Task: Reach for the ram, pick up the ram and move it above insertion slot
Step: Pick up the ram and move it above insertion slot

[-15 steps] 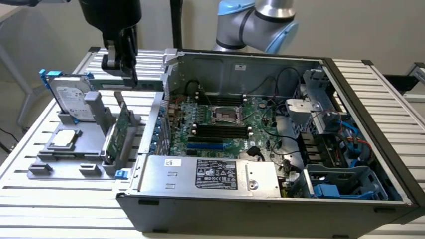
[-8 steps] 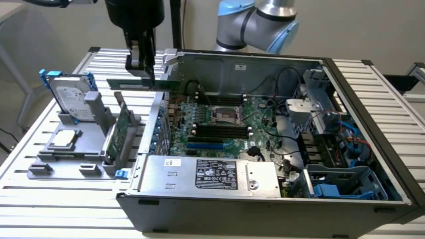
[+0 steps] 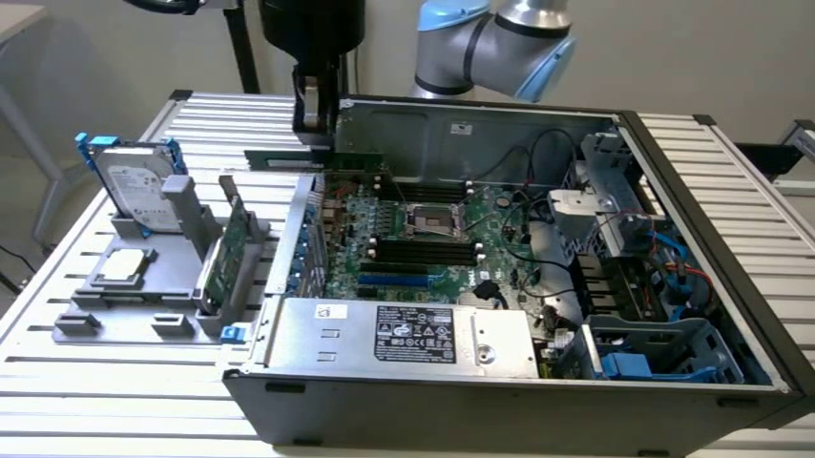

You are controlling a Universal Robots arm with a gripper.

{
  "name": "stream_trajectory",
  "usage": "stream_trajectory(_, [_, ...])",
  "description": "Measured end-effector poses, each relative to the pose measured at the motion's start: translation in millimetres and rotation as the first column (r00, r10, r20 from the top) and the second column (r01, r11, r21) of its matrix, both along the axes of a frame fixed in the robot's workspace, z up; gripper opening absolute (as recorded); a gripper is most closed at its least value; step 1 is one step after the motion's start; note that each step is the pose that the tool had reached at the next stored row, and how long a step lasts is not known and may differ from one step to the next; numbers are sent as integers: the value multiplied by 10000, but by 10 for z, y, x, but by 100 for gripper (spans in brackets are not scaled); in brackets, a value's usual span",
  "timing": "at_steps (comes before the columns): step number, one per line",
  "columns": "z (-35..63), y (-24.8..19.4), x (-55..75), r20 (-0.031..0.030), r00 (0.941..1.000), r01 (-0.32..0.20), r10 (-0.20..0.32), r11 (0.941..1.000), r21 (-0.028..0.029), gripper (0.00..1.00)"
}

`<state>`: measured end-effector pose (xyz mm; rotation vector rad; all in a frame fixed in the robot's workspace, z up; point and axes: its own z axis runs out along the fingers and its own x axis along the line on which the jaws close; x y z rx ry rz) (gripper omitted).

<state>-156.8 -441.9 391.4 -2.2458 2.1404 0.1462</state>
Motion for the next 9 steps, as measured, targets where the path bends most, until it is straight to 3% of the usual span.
stream_trajectory(9, [0, 67, 374, 0, 10000, -1, 1, 10000, 3, 13])
